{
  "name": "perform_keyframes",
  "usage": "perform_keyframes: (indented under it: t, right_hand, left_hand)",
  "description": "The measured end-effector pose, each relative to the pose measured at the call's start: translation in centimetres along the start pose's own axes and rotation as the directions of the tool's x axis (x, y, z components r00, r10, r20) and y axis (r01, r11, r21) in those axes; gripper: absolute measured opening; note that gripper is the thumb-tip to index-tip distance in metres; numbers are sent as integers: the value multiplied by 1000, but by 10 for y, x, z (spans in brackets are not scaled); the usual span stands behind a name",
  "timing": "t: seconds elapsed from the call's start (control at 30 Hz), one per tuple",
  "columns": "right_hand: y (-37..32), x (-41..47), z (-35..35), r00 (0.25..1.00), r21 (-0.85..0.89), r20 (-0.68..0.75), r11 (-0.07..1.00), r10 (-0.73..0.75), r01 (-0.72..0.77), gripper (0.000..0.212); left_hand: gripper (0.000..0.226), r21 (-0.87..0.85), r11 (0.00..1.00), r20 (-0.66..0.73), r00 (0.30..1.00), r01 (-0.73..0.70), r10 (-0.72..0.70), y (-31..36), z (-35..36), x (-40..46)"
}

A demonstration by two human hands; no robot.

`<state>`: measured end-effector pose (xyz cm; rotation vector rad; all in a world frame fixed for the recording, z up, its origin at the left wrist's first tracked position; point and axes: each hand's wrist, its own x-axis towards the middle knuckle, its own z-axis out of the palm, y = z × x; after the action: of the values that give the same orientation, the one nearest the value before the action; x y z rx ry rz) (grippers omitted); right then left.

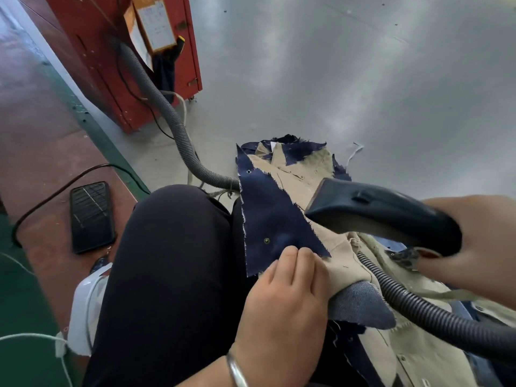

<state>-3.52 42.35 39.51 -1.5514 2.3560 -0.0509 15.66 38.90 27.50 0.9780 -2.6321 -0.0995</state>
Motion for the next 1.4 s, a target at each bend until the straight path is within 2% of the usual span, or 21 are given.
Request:
perform_keyframes:
  t: [0.07,0.13,0.2,0.37,0.5,0.57,0.67,0.73,0.8,0.93,1.03,1.1,1.17,1.3,1.4]
  right_hand:
    - [-13,4,10,997,-38,66,999,31,-29,44]
    - [-21,12,21,993,-61,97,997,62,-56,28]
    - [-25,24,30,993,-7,77,996,90,-90,17]
    - [-43,63,33,996,-26,-13,996,83,-83,15]
    - [-39,87,11,992,113,-45,987,120,-114,13]
    - [-32,77,-3,993,213,-77,974,95,-77,14]
    - [-23,40,-11,995,235,-80,971,58,-38,15]
    - [-20,14,-6,996,210,-50,976,75,-63,20]
    - [-15,-3,1,995,171,-33,981,94,-87,39]
    - [-6,-13,16,989,104,50,984,142,-146,49]
    - [-13,-8,27,985,-32,127,993,120,-117,52]
    - [-21,-2,30,977,-70,168,990,131,-121,38]
    - [-29,12,30,978,-33,120,986,168,-166,19]
    - [-43,50,29,989,17,12,989,149,-149,17]
    - [-37,54,29,968,103,-163,979,190,-174,18]
  left_hand:
    - [33,9,1000,-6,1000,-14,14,-1,2,0]
    - [35,16,1000,-11,1000,-21,21,-2,3,0]
    - [36,20,1000,-7,1000,-23,23,-3,4,1]
    - [34,9,1000,-6,1000,4,-4,-3,3,2]
    - [35,-25,999,5,1000,23,-23,-4,2,1]
    - [35,-53,998,17,999,28,-27,-7,1,1]
    - [37,-88,996,36,999,33,-30,-9,-1,1]
    - [39,-100,995,43,999,24,-20,-9,0,1]
    - [39,-112,994,47,999,14,-9,-9,1,0]
    - [40,-106,994,62,998,-4,11,-12,2,0]
    - [37,-113,993,39,999,-20,25,-13,4,1]
    - [35,-130,991,30,999,-36,41,-15,5,2]
    - [35,-152,988,39,998,-32,38,-17,3,5]
    - [36,-190,982,59,998,-22,34,-20,-5,9]
    - [32,-222,975,28,999,-27,34,-21,-6,9]
